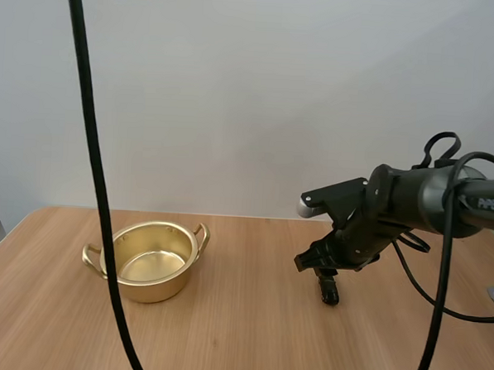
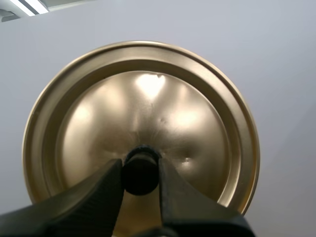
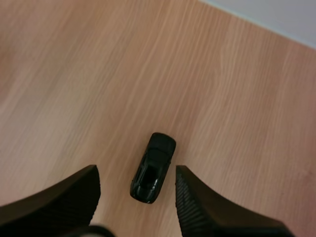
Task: Open the pot, put the car inside, and close it
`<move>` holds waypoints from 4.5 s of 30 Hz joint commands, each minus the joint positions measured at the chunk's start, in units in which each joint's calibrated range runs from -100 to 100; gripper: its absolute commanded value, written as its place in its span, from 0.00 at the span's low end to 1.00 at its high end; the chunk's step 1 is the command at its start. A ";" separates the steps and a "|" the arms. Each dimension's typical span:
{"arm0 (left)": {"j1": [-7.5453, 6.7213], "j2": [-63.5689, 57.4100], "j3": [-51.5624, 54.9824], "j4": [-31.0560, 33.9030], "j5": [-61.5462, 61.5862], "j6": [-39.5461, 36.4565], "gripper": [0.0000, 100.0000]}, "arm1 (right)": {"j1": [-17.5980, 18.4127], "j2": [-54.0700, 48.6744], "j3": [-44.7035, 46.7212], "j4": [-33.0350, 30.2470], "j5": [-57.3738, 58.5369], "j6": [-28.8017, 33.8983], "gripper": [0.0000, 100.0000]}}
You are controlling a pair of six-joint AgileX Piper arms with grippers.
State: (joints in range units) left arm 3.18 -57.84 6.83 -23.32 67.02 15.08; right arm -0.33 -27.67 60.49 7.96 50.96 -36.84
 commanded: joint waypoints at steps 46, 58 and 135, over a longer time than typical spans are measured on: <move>-0.01 -0.36 -0.01 1.31 0.05 -0.89 0.00 | 3.13 -2.33 -22.03 27.51 15.67 -23.71 0.00; -0.01 -4.74 -0.47 -0.88 -4.49 -1.37 0.00 | 20.24 0.38 -27.50 30.64 3.90 -26.13 0.00; 1.09 -4.48 -3.28 -0.24 -0.06 -0.80 0.00 | 27.84 36.42 -39.71 13.36 -13.12 -22.28 0.78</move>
State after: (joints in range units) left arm 4.29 -62.42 3.53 -23.60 66.97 14.28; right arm 27.51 10.70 20.82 21.21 38.03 -59.12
